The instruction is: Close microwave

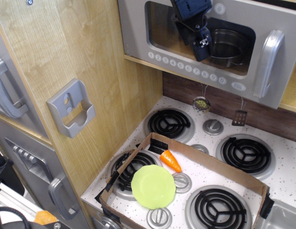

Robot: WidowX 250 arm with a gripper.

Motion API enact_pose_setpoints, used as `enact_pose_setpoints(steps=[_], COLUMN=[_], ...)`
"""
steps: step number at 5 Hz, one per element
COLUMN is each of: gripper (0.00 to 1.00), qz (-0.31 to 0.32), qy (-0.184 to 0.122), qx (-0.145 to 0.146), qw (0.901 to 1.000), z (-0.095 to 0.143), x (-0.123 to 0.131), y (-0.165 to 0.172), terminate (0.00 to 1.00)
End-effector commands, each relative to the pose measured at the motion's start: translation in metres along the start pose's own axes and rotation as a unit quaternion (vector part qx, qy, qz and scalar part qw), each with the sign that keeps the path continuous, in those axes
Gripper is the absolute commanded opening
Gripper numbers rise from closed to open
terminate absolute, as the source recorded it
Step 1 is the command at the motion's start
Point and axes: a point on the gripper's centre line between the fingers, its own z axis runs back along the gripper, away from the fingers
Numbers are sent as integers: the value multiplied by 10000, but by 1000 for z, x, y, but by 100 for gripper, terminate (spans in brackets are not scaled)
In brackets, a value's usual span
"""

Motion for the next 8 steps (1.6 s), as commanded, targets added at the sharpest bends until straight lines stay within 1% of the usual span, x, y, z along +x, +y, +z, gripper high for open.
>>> enact_pose_setpoints(steps=[1, 3, 5, 6, 7, 8], gripper=[100, 100, 100, 100, 100, 100], qz=[-80, -15, -38, -40, -49, -66], qy=[-286, -367, -697, -799, -827, -845], qx=[266, 321, 439, 506, 518, 649], qw=[9992, 9988, 9966, 9955, 9952, 9943], z=[18, 18, 18, 20, 21, 21], x=[18, 19, 26, 29, 30, 29], y=[1, 0, 3, 4, 5, 3], terminate=[0, 0, 0, 0, 0, 100])
